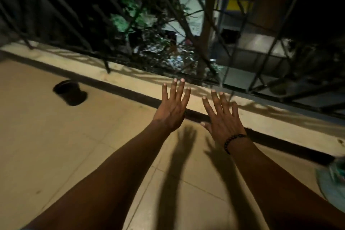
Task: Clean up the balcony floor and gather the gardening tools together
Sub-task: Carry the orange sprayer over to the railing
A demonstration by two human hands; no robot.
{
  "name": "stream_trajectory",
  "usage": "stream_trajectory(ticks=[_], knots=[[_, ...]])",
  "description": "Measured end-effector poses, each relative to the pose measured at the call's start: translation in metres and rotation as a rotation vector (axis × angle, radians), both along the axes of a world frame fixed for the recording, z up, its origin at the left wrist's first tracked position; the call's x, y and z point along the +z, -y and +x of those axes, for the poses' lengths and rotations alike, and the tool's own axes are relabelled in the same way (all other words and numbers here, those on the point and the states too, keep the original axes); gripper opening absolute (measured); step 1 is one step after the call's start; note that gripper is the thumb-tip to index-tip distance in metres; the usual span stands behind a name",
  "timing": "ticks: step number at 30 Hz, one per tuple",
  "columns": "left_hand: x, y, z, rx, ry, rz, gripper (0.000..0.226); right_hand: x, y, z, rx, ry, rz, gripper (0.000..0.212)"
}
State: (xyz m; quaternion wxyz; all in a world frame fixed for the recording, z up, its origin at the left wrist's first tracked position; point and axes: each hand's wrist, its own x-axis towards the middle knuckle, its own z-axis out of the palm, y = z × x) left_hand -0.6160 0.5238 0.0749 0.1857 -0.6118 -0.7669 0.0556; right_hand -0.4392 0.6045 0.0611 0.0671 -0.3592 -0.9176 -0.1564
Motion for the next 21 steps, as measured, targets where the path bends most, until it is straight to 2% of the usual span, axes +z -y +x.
stream_trajectory(ticks=[13,21], knots=[[0.026,0.195,-0.124,0.594,0.07,0.053,0.081,0.019,0.106,-0.166,0.468,0.012,-0.019,0.089],[0.031,0.271,-0.166,0.78,0.114,0.135,0.08,0.017,0.175,-0.233,0.6,0.054,-0.067,0.083]])
